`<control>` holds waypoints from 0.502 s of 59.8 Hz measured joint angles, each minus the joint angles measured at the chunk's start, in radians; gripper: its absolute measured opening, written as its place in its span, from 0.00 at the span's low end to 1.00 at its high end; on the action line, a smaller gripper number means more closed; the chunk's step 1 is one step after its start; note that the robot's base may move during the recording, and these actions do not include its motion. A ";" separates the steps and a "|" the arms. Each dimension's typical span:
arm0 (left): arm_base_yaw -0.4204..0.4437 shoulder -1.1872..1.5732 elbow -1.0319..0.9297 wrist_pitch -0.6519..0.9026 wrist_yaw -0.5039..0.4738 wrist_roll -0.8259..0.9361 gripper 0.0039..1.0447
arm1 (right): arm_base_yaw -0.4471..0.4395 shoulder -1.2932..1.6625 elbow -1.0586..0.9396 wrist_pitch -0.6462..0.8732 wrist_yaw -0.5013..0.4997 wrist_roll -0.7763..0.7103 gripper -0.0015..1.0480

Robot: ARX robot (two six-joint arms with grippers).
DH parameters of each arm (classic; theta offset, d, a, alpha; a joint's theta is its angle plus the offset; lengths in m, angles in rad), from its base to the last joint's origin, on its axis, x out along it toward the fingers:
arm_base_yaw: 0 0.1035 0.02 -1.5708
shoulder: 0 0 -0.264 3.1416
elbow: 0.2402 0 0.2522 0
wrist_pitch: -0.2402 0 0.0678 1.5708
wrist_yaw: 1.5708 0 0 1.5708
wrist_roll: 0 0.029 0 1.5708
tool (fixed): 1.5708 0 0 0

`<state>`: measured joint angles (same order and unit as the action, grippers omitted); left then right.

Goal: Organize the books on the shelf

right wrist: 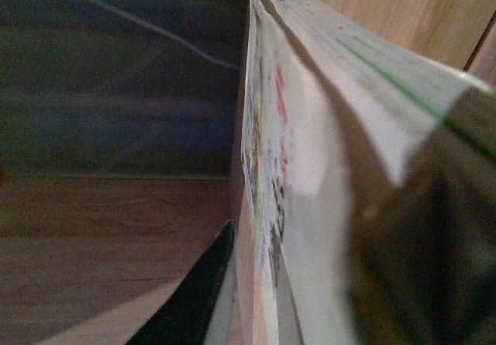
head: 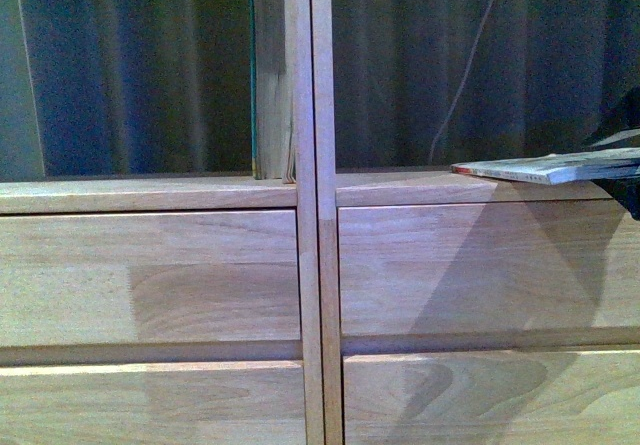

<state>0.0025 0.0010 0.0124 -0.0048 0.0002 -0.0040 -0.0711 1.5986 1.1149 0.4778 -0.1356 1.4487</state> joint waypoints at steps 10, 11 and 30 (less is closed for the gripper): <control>0.000 0.000 0.000 0.000 0.000 0.000 0.93 | 0.014 0.004 -0.008 0.033 -0.007 0.005 0.07; 0.000 0.000 0.000 0.000 0.000 0.000 0.93 | 0.015 0.004 -0.011 0.036 -0.007 0.006 0.07; 0.000 0.000 0.000 0.000 0.000 0.000 0.93 | 0.012 -0.091 -0.120 0.145 -0.074 0.119 0.07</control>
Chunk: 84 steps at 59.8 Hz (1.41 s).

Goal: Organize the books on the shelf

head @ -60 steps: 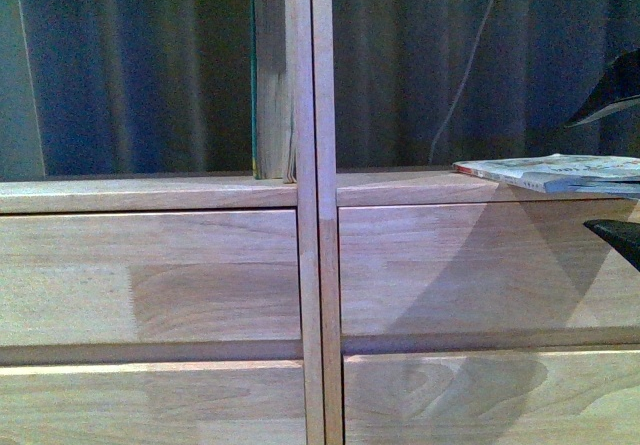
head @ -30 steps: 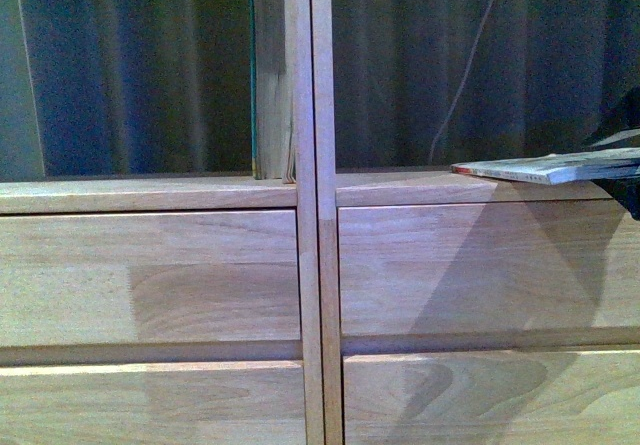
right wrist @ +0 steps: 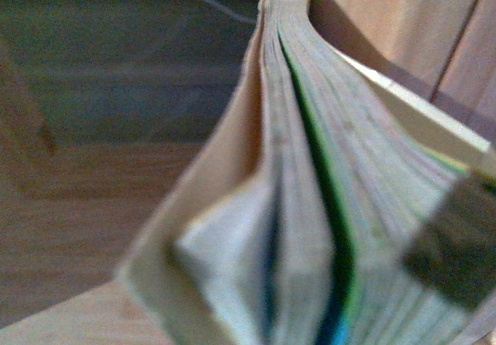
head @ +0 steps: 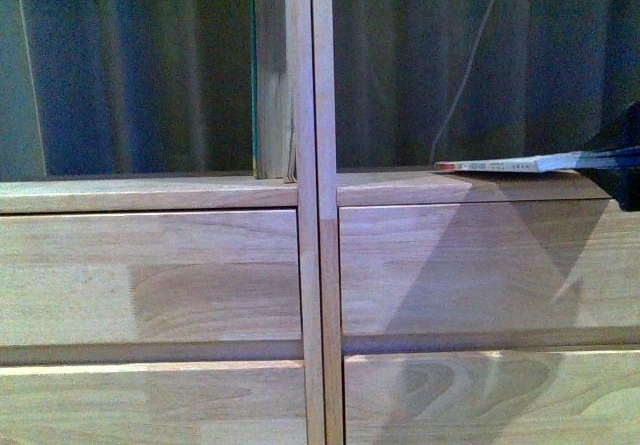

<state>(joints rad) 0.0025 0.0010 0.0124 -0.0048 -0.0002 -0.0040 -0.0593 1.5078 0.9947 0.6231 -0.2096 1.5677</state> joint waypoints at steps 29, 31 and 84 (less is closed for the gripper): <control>0.000 0.000 0.000 0.000 0.000 0.000 0.93 | 0.111 -0.338 -0.055 0.195 -0.156 0.111 0.07; 0.000 0.000 0.000 0.000 0.000 0.000 0.93 | 0.146 -0.341 -0.055 0.207 -0.180 0.102 0.07; 0.000 0.000 0.000 0.000 0.000 0.000 0.93 | 0.430 -0.333 -0.071 0.179 -0.176 -0.117 0.07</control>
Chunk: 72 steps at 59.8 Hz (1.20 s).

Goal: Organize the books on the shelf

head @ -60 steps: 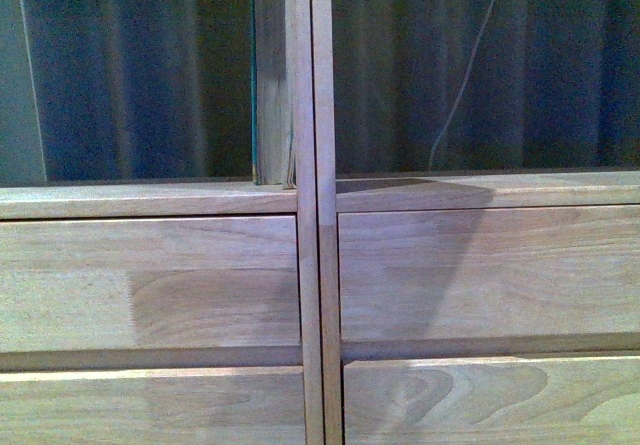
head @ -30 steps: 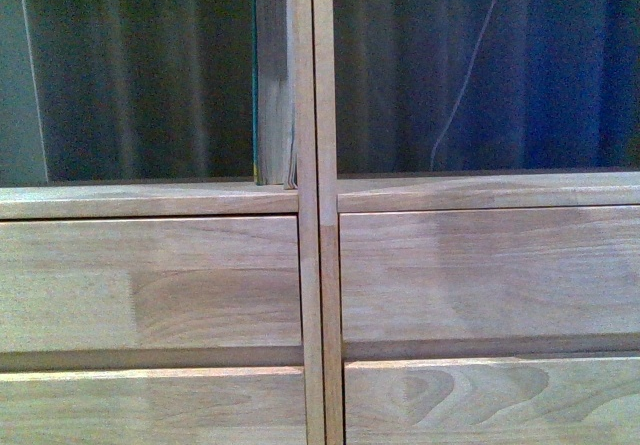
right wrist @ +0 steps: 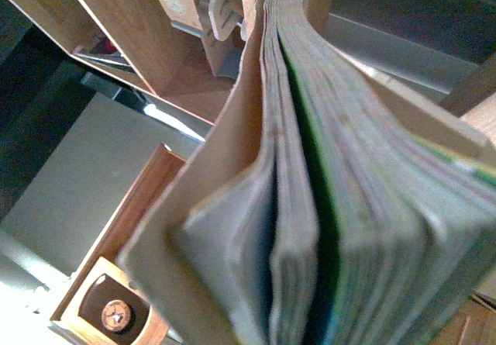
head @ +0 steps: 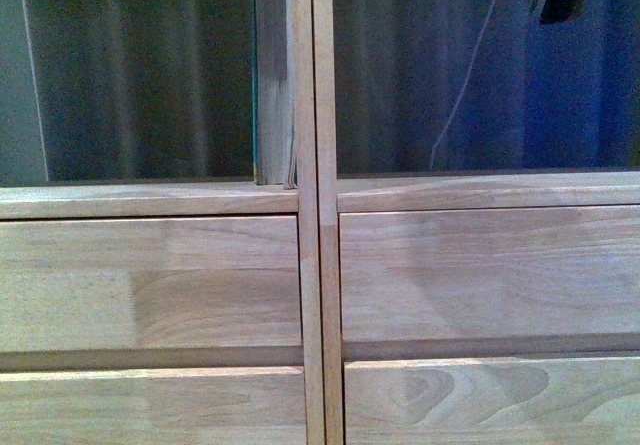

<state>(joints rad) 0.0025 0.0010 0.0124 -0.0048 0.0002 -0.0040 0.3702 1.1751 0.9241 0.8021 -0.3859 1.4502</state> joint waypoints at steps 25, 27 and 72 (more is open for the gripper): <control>0.097 0.107 0.000 0.232 0.307 -0.082 0.93 | 0.000 0.000 0.000 0.000 0.002 0.000 0.07; 0.145 0.209 0.010 0.395 0.464 -0.145 0.93 | 0.000 0.000 0.000 0.000 0.002 -0.001 0.07; -0.101 1.191 0.910 0.861 0.621 -1.049 0.93 | 0.003 0.000 0.000 0.000 0.000 -0.002 0.07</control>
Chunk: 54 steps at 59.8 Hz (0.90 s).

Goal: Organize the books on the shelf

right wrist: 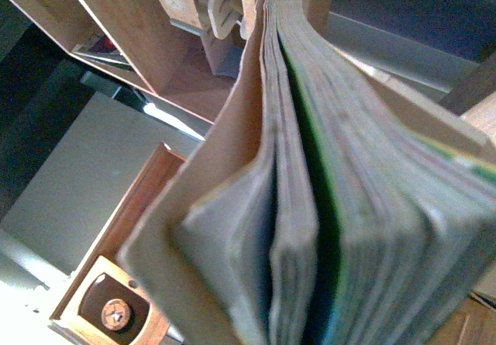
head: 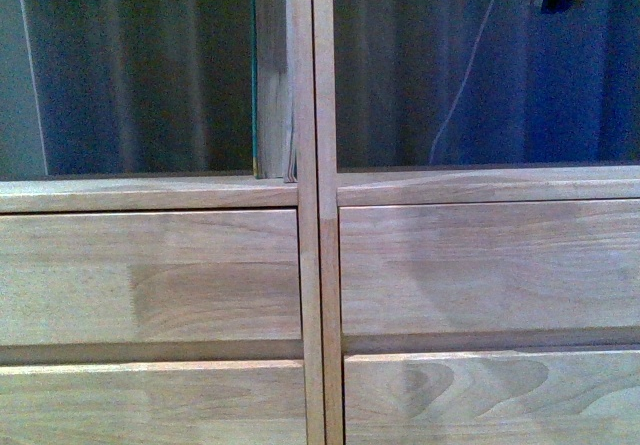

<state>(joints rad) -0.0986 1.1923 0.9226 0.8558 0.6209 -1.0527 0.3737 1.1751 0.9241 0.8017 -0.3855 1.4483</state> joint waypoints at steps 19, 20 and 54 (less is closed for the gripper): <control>-0.143 0.126 0.098 0.029 -0.068 -0.199 0.93 | 0.000 0.000 0.000 0.000 0.000 -0.001 0.07; -0.154 0.132 0.099 0.029 -0.072 -0.199 0.93 | 0.000 0.000 0.000 0.000 0.000 -0.001 0.07; -0.278 0.217 0.177 -0.013 -0.132 -0.158 0.74 | 0.000 0.000 0.000 0.000 0.000 -0.001 0.07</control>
<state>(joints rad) -0.3767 1.4094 1.0992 0.8433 0.4889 -1.2102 0.3737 1.1751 0.9241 0.8017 -0.3851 1.4471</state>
